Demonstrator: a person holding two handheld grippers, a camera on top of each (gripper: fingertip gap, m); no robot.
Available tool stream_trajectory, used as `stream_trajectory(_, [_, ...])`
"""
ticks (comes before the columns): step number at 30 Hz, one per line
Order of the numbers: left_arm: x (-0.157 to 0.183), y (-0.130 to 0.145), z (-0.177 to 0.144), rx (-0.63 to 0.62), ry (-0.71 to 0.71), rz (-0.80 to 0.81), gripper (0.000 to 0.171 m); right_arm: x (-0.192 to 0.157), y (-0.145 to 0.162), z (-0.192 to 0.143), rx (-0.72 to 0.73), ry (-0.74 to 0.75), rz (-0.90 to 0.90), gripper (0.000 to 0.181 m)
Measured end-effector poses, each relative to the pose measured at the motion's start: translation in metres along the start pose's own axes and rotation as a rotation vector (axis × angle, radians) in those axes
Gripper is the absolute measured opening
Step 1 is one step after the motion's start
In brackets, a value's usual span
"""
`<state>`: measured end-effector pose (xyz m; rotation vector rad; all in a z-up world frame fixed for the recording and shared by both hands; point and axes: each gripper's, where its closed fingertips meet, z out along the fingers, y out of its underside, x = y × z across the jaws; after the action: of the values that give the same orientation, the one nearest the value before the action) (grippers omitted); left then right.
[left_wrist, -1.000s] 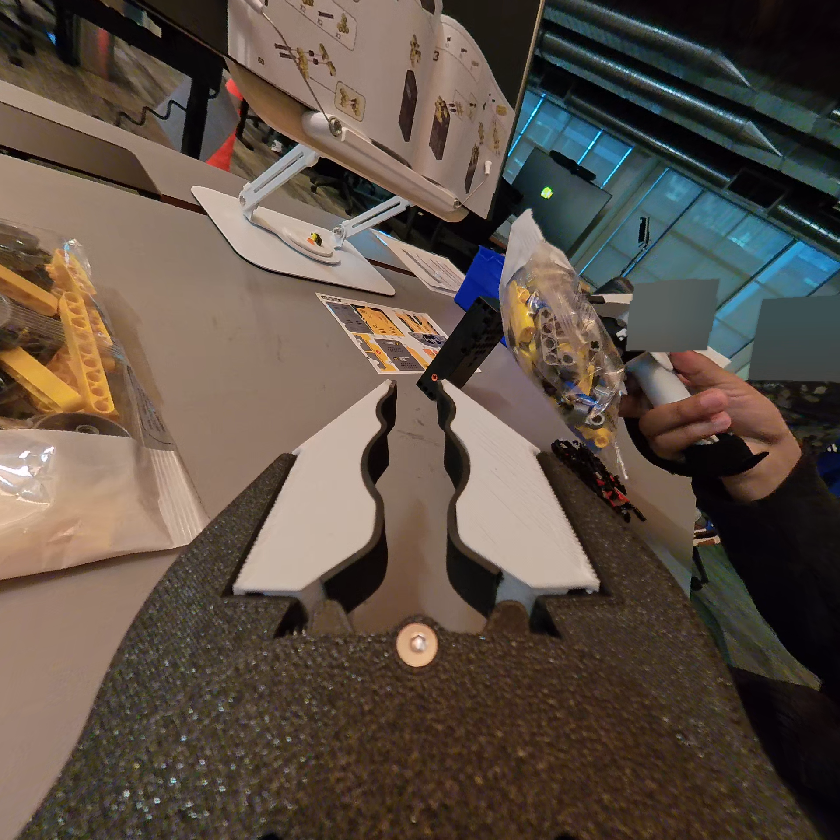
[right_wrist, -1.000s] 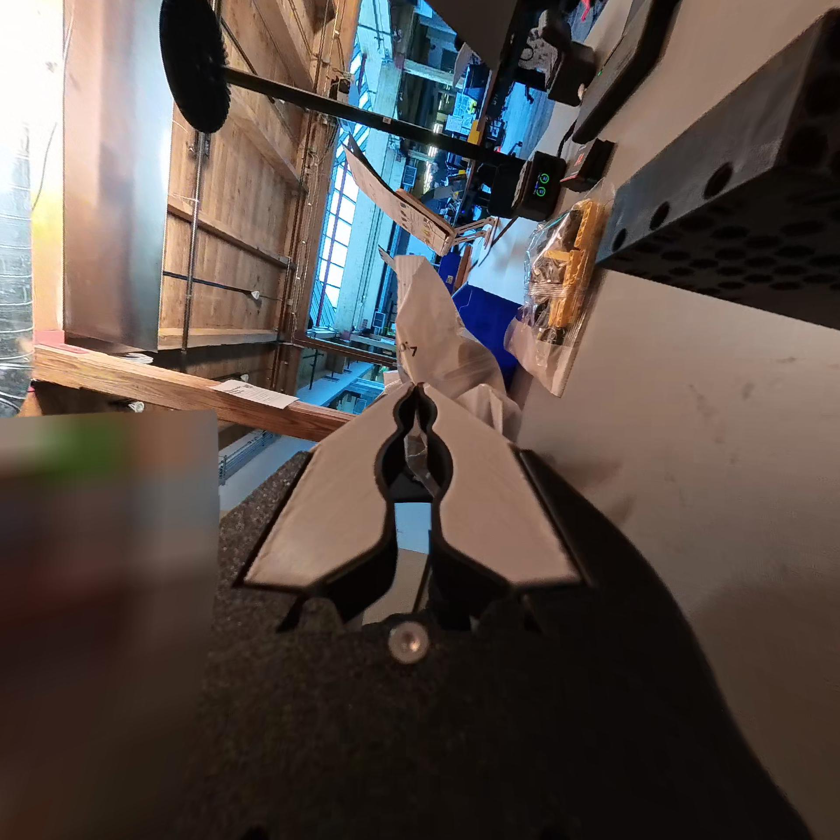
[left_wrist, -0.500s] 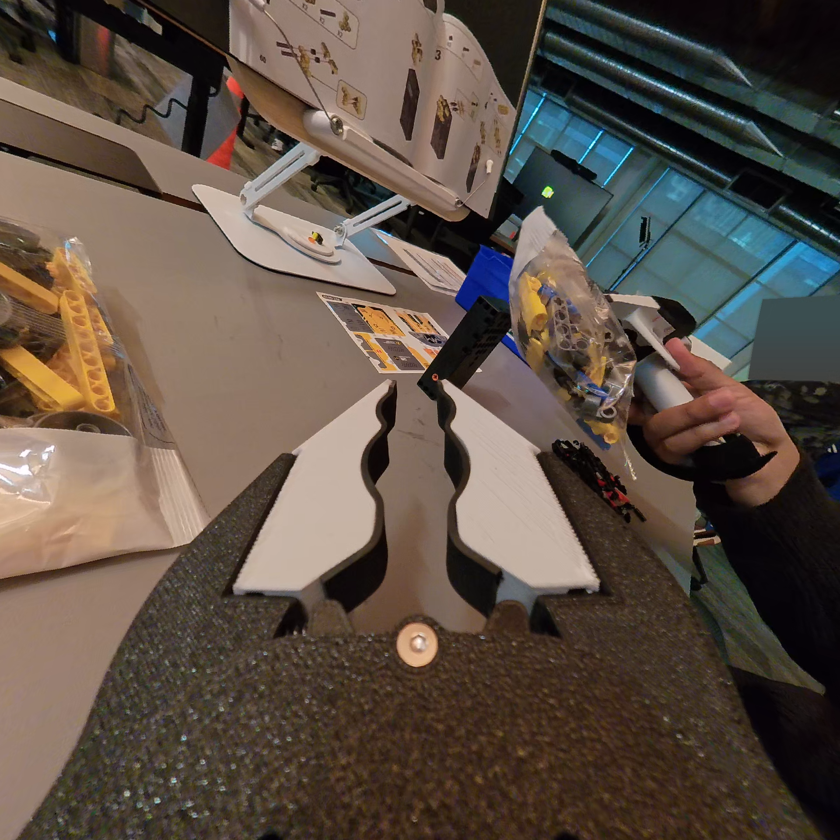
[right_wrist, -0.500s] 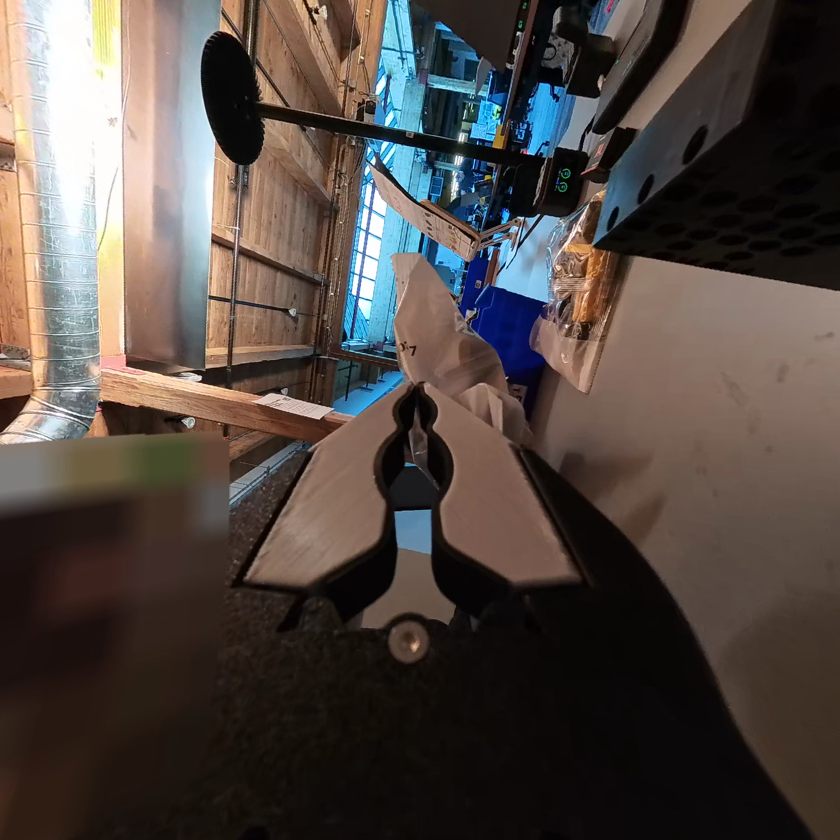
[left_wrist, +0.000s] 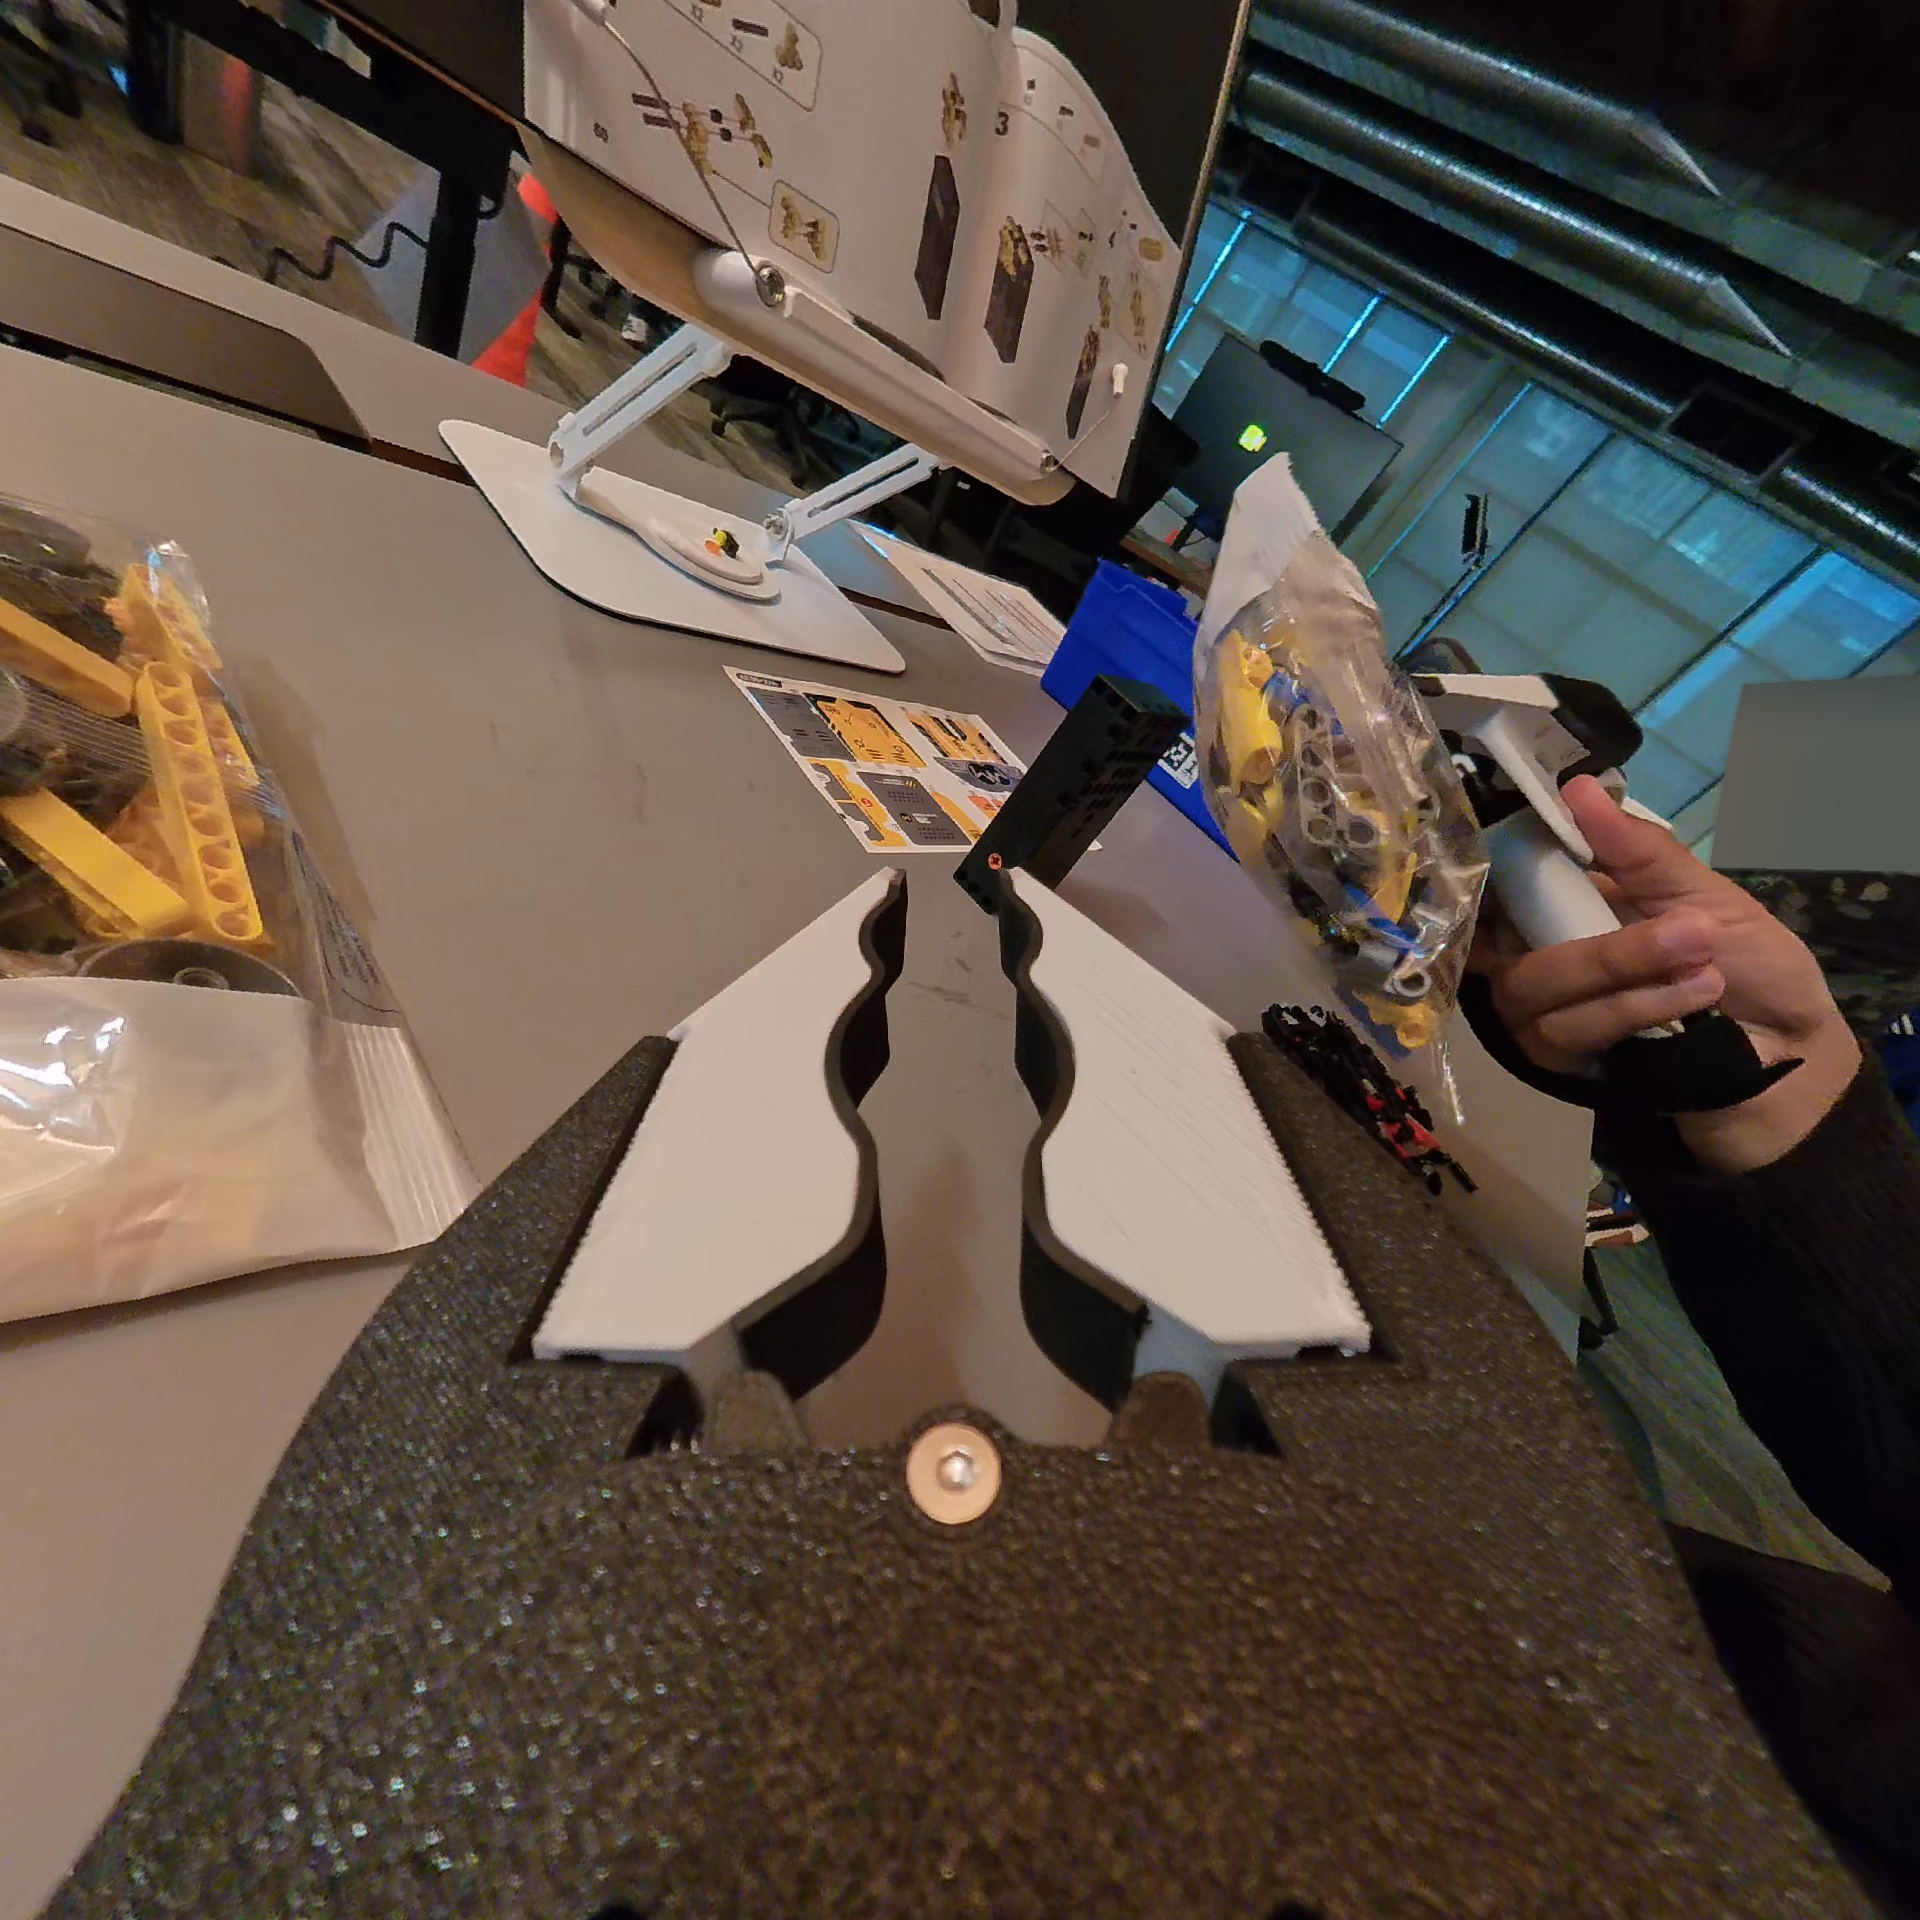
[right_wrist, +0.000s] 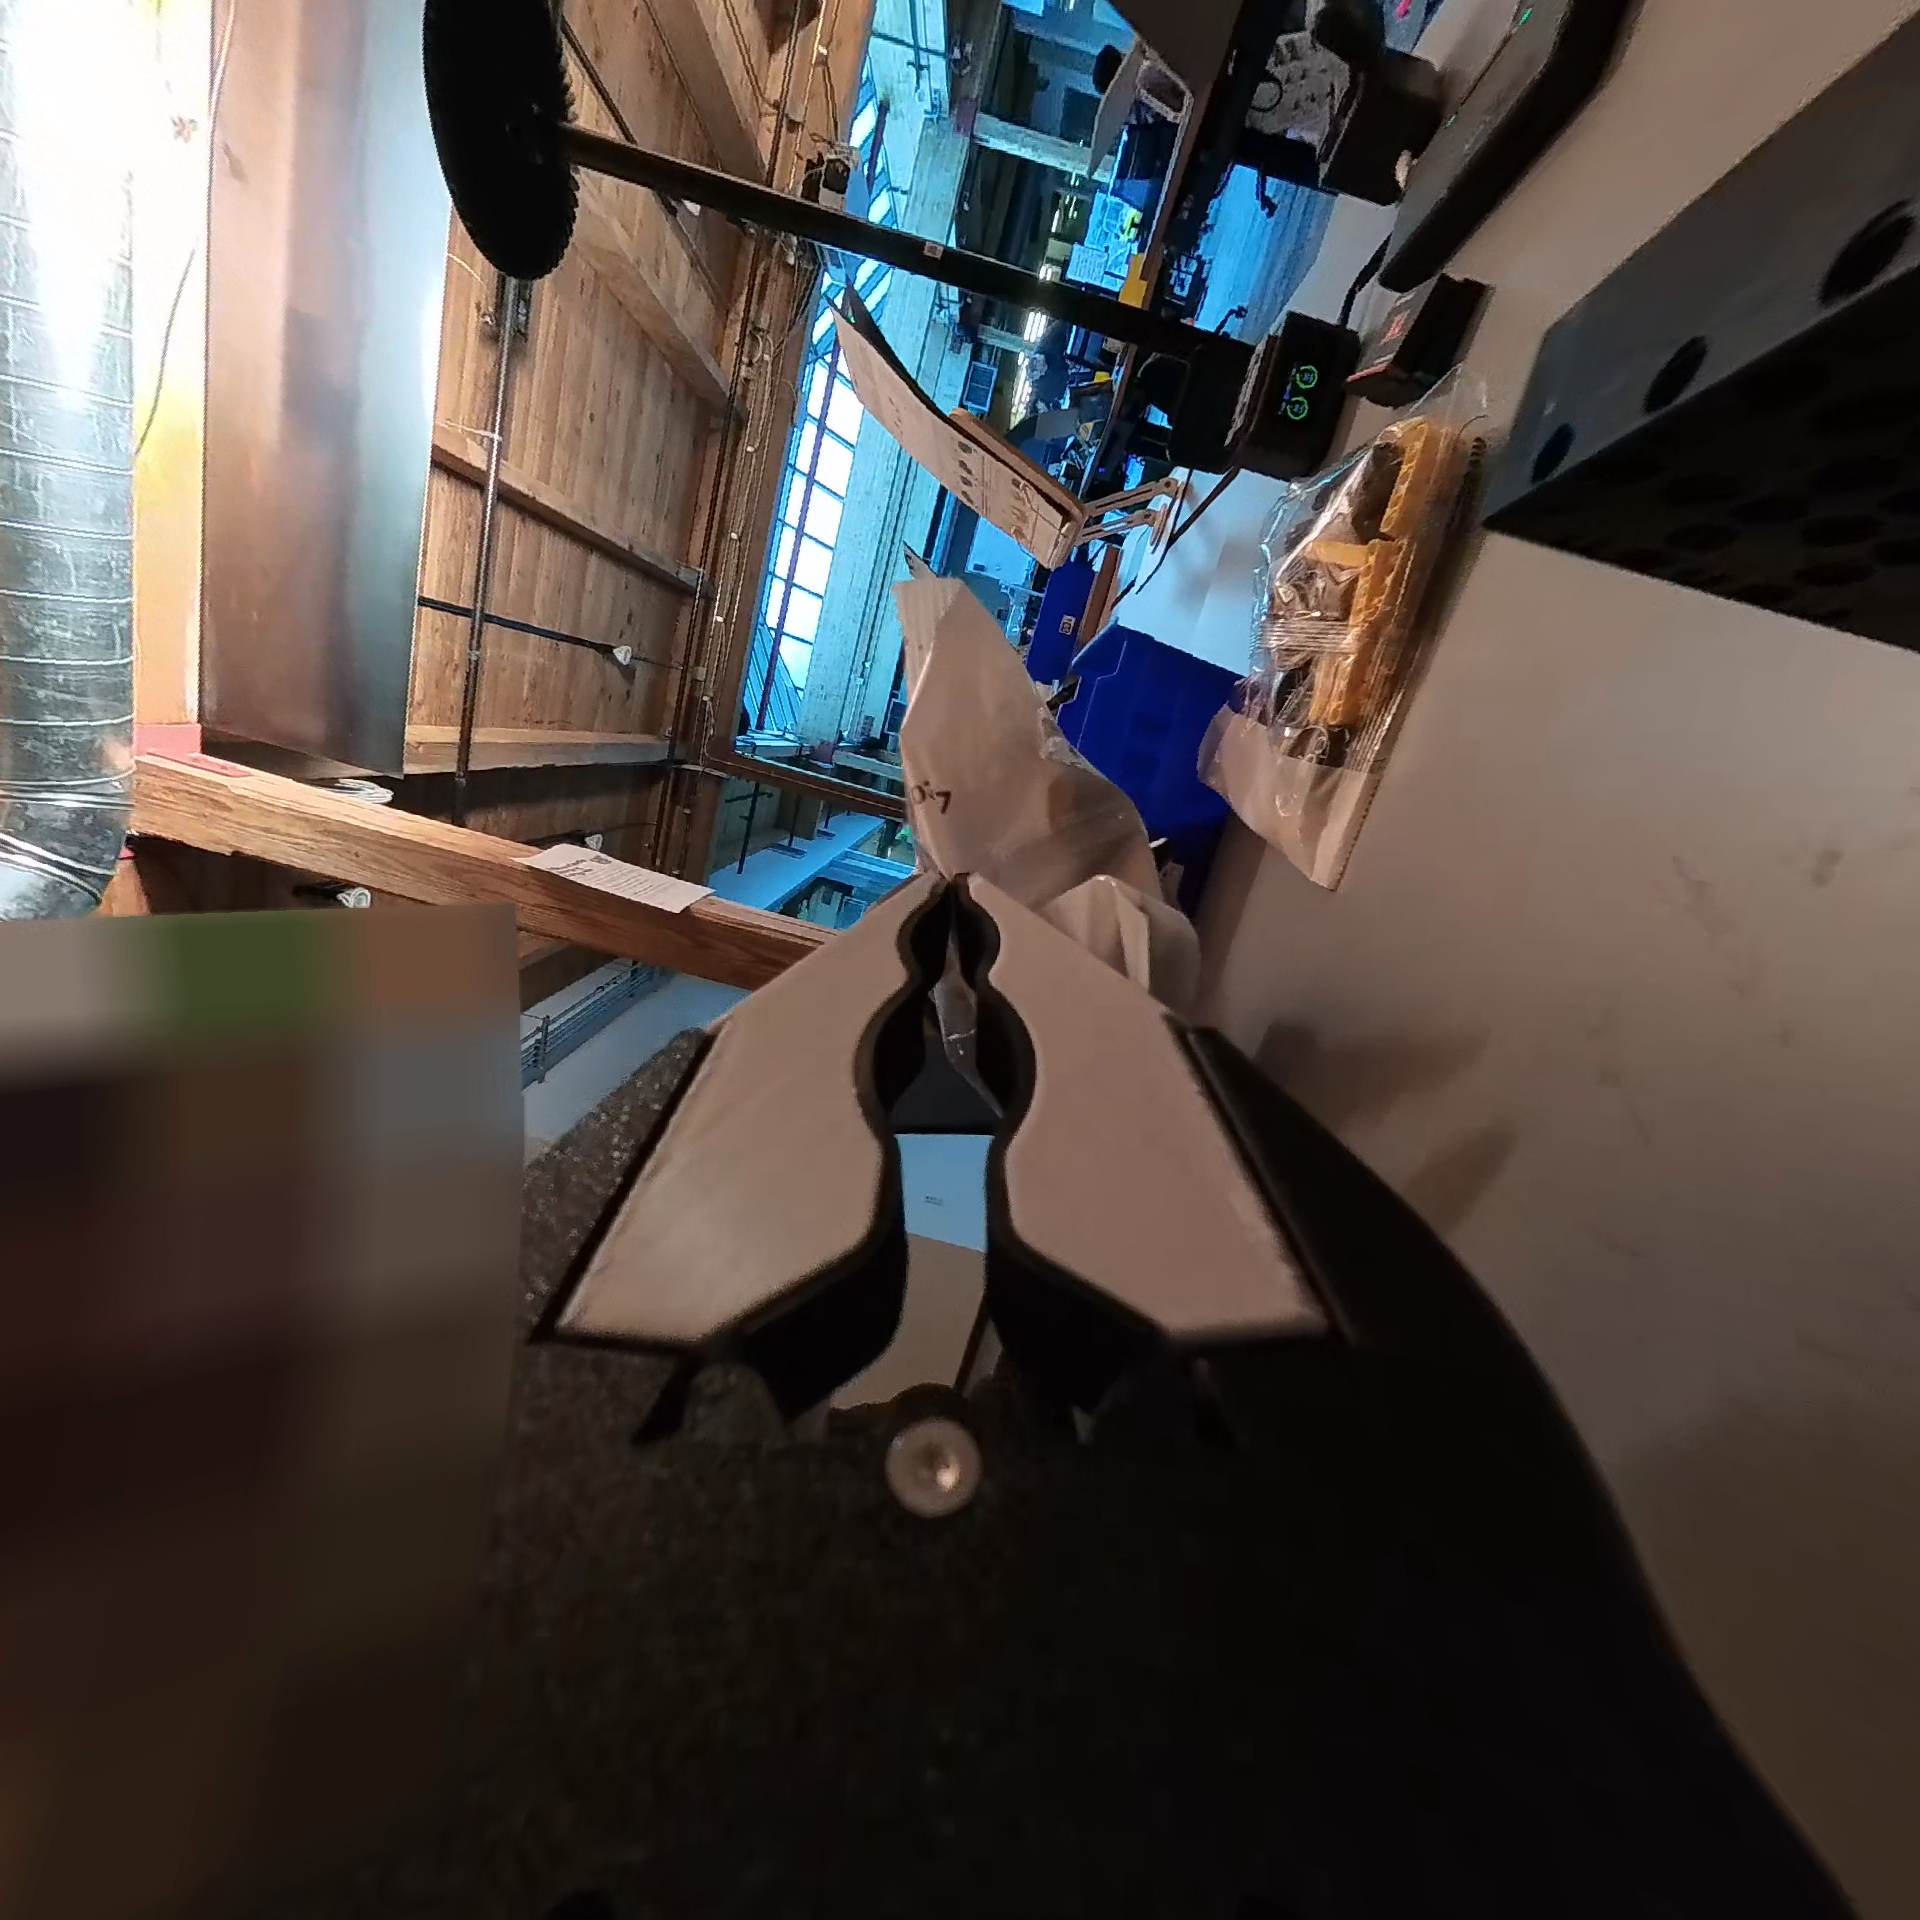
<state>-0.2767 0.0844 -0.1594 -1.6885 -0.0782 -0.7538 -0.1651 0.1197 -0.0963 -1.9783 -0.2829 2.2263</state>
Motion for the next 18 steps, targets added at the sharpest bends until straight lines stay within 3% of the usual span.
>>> stream_trajectory(1, [0.0, 0.0, 0.0, 0.0, 0.0, 0.0, 0.017, 0.0, 0.0, 0.0, -0.001, 0.003, -0.006, 0.0])
stream_trajectory(7, [0.0, 0.0, 0.0, 0.0, 0.0, 0.001, 0.017, 0.002, 0.005, 0.0, -0.016, 0.022, -0.035, 0.0])
stream_trajectory(13, [0.002, 0.0, 0.0, 0.0, -0.003, 0.017, 0.017, 0.037, 0.036, -0.005, -0.119, 0.251, -0.232, 0.0])
stream_trajectory(18, [0.003, 0.0, 0.0, 0.004, -0.007, 0.03, 0.016, 0.05, 0.047, -0.013, -0.169, 0.319, -0.335, 0.0])
